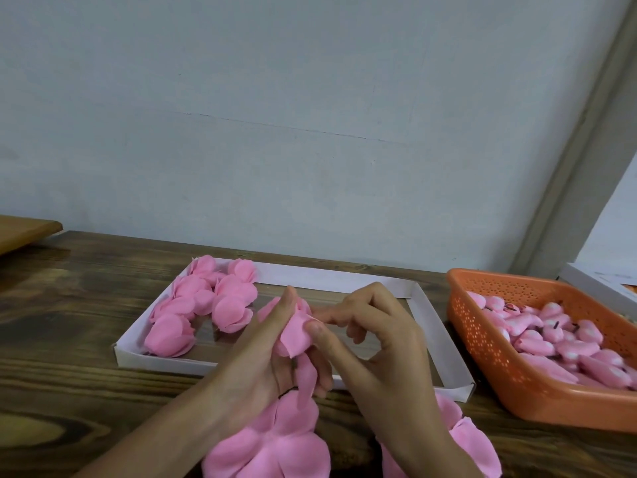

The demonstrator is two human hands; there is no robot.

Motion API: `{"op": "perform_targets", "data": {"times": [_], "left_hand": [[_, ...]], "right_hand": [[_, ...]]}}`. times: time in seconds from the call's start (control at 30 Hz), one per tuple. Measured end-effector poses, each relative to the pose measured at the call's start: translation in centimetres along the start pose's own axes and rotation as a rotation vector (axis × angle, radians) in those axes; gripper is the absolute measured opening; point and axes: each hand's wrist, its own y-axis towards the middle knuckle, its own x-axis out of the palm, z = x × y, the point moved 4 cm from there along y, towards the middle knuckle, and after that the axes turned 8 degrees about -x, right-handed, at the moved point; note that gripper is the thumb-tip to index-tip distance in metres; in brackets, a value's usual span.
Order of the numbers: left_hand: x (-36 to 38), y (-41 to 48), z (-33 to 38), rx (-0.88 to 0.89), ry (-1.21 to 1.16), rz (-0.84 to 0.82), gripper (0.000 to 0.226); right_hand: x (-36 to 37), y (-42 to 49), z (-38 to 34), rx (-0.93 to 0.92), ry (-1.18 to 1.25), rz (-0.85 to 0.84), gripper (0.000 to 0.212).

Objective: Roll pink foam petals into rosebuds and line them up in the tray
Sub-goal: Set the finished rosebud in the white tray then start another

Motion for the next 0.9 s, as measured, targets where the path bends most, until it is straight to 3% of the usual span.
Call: {"op": "perform_targets", "data": {"times": [0.07, 0.2, 0.27, 0.4, 0.53, 0.6, 0.7, 0.9], "left_hand": [[0.3, -0.4, 0.0, 0.019, 0.04, -0.031, 0.058], [-0.1, -0.7, -0.4, 0.035, 0.152, 0.104, 0.04], [0.6, -1.0, -0.1, 0.032, 0.204, 0.023, 0.041], [0.4, -1.0, 0.2, 0.022, 0.184, 0.028, 0.062], [1.2, -1.1, 1.2, 0.101, 0.129, -0.026, 0.043], [1.1, -1.1, 1.6, 0.121, 0.067, -0.011, 0.041], [0.6, -1.0, 2.1, 0.185, -0.027, 0.058, 0.039], [0.8, -1.4, 2.9, 0.232, 0.093, 0.07, 0.036]], "right_hand": [[0.0, -0.1, -0.2, -0.02, -0.05, 0.011, 0.003], [0.2, -0.2, -0.3, -0.027, -0.091, 0.025, 0.003], [0.1, -0.2, -0.4, -0.046, -0.122, 0.07, 0.007], [-0.1, -0.3, -0.7, -0.055, -0.113, 0.141, 0.014], [-0.5, -0.1, -1.0, 0.012, 0.092, 0.16, 0.016], [-0.6, 0.1, -1.2, 0.013, 0.129, 0.104, 0.026], [0.1, -0.2, -0.8, 0.044, -0.019, -0.082, 0.037], [1.8, -0.8, 0.0, 0.191, -0.026, -0.258, 0.028]]}}
